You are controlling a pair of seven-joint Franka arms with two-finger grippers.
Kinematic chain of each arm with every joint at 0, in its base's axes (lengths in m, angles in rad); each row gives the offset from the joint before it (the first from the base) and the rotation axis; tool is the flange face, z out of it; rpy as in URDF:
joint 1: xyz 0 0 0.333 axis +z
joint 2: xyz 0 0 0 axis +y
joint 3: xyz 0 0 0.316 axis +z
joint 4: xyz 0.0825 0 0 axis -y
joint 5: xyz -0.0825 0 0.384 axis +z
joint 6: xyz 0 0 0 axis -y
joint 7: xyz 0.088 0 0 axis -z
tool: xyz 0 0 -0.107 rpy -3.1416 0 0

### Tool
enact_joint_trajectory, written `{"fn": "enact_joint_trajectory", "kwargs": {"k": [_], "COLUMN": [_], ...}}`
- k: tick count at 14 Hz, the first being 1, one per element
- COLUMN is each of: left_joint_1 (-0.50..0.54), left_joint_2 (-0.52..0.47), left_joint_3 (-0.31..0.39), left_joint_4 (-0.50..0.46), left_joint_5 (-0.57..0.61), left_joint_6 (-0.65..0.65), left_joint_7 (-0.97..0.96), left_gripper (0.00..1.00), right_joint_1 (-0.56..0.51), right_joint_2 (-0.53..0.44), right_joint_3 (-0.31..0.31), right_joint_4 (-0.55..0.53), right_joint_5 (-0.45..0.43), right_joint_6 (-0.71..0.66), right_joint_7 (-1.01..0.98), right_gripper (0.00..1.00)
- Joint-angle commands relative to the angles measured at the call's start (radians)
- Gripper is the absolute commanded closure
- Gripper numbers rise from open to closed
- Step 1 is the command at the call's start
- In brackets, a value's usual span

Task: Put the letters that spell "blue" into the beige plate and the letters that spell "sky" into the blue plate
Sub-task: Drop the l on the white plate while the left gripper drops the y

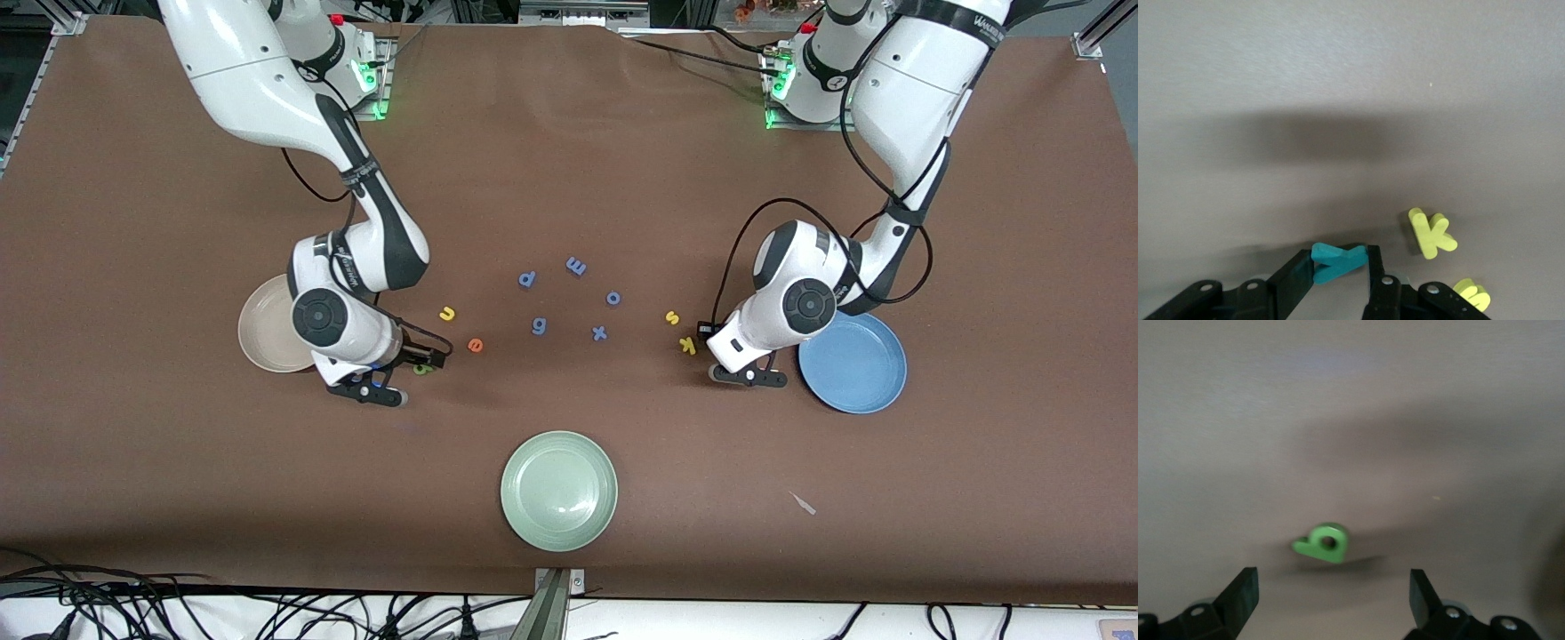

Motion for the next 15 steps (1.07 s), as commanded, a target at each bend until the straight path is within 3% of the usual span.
{"fn": "enact_joint_trajectory", "kwargs": {"k": [1, 4, 8, 9, 11, 12, 13, 15], "left_joint_1": [0.054, 0.163, 0.281, 0.283, 0.283, 0.283, 0.281, 0.267], "left_joint_2": [-0.141, -0.211, -0.209, -0.204, -0.202, -0.202, -0.199, -0.198], "left_joint_3": [-0.001, -0.002, -0.001, 0.001, 0.001, 0.0, -0.001, -0.002], "left_joint_4": [-0.114, -0.159, -0.173, -0.171, -0.171, -0.171, -0.168, -0.162], "left_joint_5": [0.027, 0.027, 0.025, 0.025, 0.025, 0.025, 0.025, 0.016], "left_joint_6": [-0.008, -0.01, -0.027, -0.025, -0.02, -0.019, -0.019, -0.017], "left_joint_7": [0.017, 0.19, 0.447, 0.45, 0.45, 0.449, 0.449, 0.439], "left_gripper": [0.8, 0.8, 0.79, 0.74, 0.29, 0.22, 0.22, 0.22], "right_joint_1": [0.014, 0.013, 0.005, 0.004, 0.002, 0.002, 0.002, 0.002], "right_joint_2": [0.037, 0.058, 0.058, 0.058, 0.064, 0.066, 0.069, 0.072], "right_joint_3": [-0.004, -0.004, -0.005, -0.005, -0.005, -0.005, -0.005, -0.005], "right_joint_4": [0.052, 0.054, 0.054, 0.054, 0.054, 0.054, 0.054, 0.054], "right_joint_5": [0.015, 0.007, 0.007, 0.01, 0.012, 0.012, 0.012, 0.012], "right_joint_6": [0.005, 0.008, 0.01, 0.01, 0.028, 0.036, 0.037, 0.037], "right_joint_7": [0.022, 0.021, 0.018, 0.018, 0.018, 0.016, 0.016, 0.015], "right_gripper": [0.0, 0.0, 0.02, 0.06, 0.09, 0.12, 0.12, 0.29]}}
